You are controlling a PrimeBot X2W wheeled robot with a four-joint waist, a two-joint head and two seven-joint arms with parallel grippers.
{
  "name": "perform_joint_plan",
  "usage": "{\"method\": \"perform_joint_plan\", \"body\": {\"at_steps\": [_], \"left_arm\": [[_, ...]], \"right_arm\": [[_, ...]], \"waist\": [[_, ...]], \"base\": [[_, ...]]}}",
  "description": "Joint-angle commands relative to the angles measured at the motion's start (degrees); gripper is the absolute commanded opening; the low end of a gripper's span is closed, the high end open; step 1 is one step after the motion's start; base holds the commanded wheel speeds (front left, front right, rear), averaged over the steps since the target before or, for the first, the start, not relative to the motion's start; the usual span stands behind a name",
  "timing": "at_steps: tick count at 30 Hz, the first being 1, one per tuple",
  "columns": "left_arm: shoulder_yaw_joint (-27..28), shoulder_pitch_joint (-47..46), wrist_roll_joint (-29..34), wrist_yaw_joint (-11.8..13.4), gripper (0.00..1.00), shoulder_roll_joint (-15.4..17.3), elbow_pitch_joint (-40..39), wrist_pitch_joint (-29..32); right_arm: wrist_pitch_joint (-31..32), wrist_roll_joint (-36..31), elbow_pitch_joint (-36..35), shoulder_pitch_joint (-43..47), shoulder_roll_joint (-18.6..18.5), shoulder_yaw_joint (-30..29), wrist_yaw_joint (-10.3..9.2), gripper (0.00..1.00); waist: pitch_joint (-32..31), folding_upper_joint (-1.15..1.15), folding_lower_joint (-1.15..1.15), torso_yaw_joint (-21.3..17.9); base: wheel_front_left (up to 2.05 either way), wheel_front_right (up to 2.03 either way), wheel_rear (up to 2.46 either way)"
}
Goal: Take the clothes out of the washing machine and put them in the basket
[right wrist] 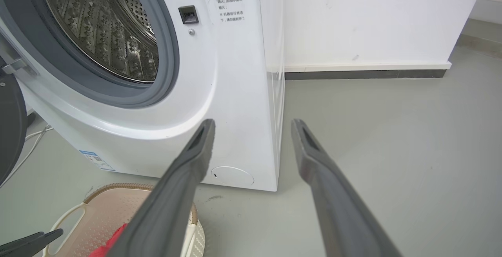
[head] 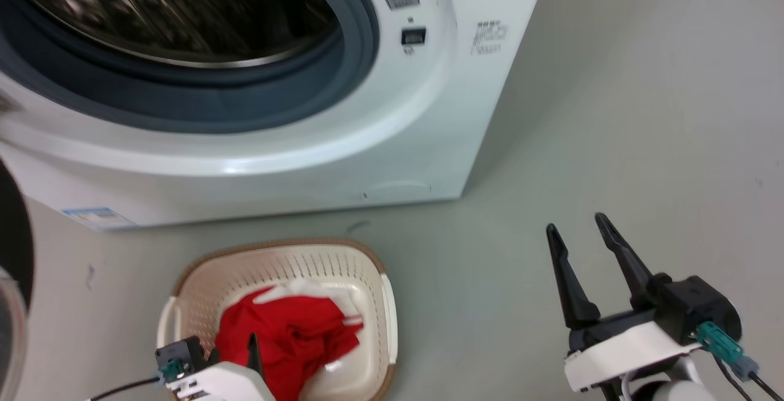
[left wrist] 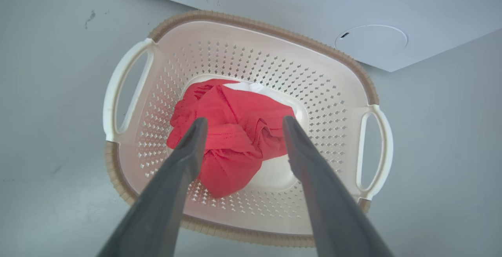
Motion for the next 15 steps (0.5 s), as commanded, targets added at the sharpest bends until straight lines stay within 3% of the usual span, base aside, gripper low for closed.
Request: {"method": "perform_joint_plan", "body": {"at_steps": [1,10,15], "left_arm": [[0.23,1.75,0.65,-0.26,1.00,-0.08,-1.70,-0.14],[1.26,8.14,2.48,-1.99,1.00,-0.67,-18.60,-0.14],[-0.26,9.98,4.21,-1.52,1.00,-0.69,-29.56,-0.14]], "right_arm": [[0.38,-0.48,-0.55,1.06,0.00,-0.47,-0.02,1.00],[2.63,-1.55,-3.10,5.47,0.00,-4.17,-0.03,1.00],[3.91,-2.20,-4.49,7.51,0.00,-6.03,-0.03,1.00]], "waist": [[-5.15,0.00,0.00,1.85],[-11.46,0.00,0.00,4.08],[-14.50,0.00,0.00,4.78]], "base": [[0.00,0.00,0.00],[0.00,0.00,0.00],[0.00,0.00,0.00]]}}
